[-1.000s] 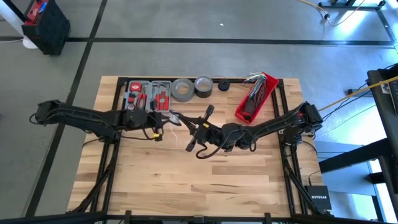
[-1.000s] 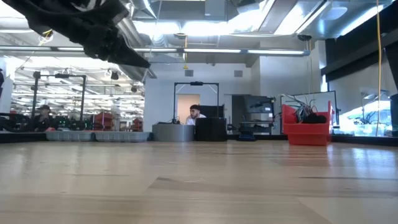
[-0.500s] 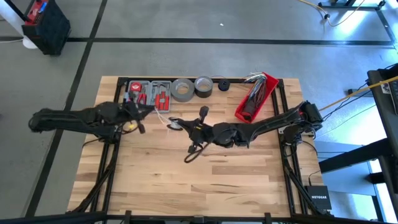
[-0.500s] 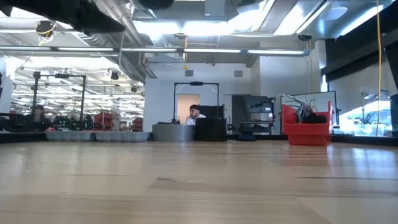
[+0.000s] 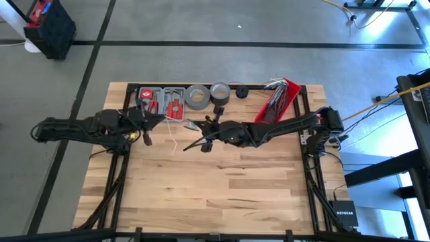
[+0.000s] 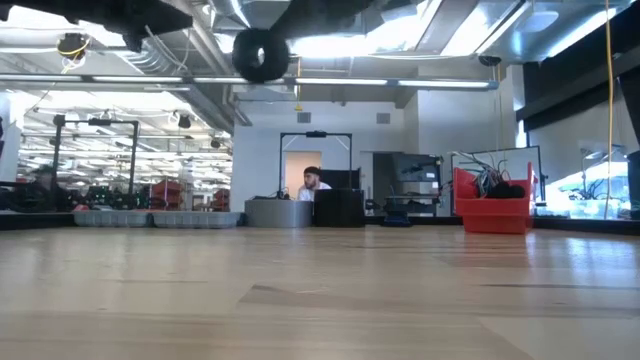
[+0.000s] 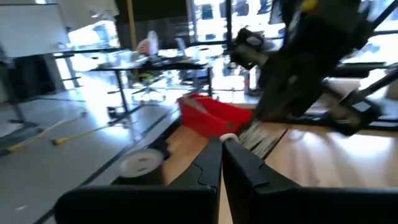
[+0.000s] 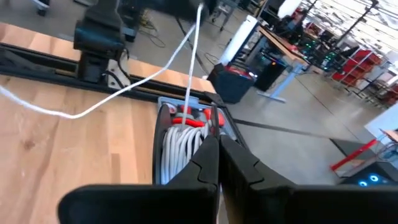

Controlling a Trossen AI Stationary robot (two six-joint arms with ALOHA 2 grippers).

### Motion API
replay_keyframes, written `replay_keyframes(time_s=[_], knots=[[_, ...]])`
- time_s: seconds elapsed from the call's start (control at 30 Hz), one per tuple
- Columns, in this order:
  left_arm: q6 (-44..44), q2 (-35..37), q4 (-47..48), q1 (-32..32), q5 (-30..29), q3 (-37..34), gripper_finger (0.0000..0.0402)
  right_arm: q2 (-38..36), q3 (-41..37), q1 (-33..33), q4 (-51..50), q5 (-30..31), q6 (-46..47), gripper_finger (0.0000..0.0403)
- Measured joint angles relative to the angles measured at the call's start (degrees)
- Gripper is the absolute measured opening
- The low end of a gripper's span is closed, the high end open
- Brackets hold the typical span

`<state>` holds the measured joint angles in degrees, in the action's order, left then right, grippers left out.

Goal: Coil cords
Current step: Coil the white wire on the black spool

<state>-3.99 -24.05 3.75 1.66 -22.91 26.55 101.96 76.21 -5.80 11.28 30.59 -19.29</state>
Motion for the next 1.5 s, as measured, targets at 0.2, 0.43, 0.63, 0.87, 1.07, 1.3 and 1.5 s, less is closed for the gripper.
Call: replay_keyframes(time_s=[0.2, 0.43, 0.63, 0.87, 1.07, 1.3, 1.5], knots=[[1.3, -5.2, -6.0, 1.6, 6.5, 0.0, 0.0004, 4.9, -0.1, 2.6, 5.4, -0.8, -0.2, 0.0005], [2.3, -13.9, -12.7, 3.0, 6.8, 0.1, 0.0004, 6.0, -0.1, 3.6, 7.1, -0.7, 1.2, 0.0005], [2.1, -22.1, -18.9, 3.1, 6.9, 0.1, 0.0004, 6.0, -0.1, 3.6, 8.7, -1.9, 2.7, 0.0005], [1.5, -31.5, -25.1, 3.1, 6.9, 0.1, 0.0004, 6.0, -0.1, 3.6, 11.2, -1.7, 4.0, 0.0005], [-0.6, -37.8, -28.7, 3.1, 6.0, 0.1, 0.0004, 6.0, -0.1, 3.4, 14.8, -4.3, 4.6, 0.0005], [-2.5, -39.8, -28.6, 1.9, 4.8, 0.2, 0.0004, 3.9, -0.2, 1.4, 18.3, -4.1, 5.4, 0.0005], [-3.8, -39.7, -26.7, 1.2, 4.9, 0.5, 0.0004, 0.5, -0.3, -1.7, 18.6, -1.6, 2.8, 0.0005]])
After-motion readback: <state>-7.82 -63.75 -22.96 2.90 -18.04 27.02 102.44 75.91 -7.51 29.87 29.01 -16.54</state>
